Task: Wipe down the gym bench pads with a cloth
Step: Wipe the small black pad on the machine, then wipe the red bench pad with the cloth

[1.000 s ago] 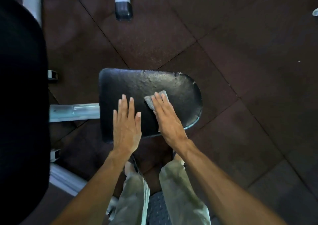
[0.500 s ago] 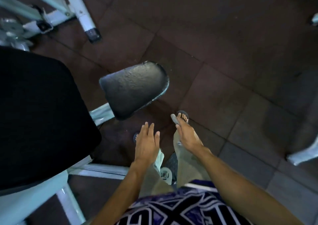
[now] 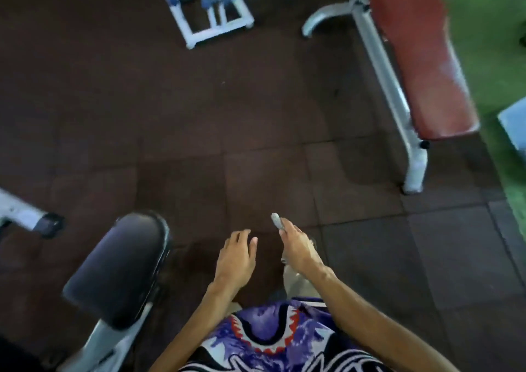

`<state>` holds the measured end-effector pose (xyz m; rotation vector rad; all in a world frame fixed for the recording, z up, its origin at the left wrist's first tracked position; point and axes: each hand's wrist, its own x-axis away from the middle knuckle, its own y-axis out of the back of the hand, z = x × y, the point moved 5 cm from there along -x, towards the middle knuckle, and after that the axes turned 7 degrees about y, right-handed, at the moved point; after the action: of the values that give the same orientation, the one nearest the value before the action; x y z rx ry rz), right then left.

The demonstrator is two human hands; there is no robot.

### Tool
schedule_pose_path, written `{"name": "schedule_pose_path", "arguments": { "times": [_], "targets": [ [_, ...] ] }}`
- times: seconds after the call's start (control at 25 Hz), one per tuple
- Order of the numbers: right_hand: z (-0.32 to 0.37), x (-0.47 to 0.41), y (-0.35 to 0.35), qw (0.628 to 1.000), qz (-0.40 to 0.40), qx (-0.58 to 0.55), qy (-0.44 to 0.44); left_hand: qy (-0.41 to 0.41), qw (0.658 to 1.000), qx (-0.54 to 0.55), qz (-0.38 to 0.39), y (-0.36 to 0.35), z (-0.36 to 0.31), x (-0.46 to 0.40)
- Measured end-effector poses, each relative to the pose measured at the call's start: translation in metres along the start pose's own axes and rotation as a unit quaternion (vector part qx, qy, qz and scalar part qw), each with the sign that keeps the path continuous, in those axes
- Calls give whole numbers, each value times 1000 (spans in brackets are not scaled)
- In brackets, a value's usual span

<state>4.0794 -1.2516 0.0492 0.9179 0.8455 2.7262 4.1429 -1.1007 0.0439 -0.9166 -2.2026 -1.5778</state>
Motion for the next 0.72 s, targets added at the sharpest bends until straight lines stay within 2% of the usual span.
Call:
{"name": "schedule_pose_path", "arguments": {
  "times": [0.32, 0.52, 0.72],
  "targets": [
    [-127, -18, 176, 981, -137, -94, -103, -123, 984, -71, 106, -51, -238, -83],
    [-165, -39, 236, 955, -199, -159, -154, -196, 954, -161, 156, -76, -329, -138],
    [-195, -101, 311, 921, -260, -208, -202, -277, 913, -232, 190, -76, -428, -228]
  ]
}}
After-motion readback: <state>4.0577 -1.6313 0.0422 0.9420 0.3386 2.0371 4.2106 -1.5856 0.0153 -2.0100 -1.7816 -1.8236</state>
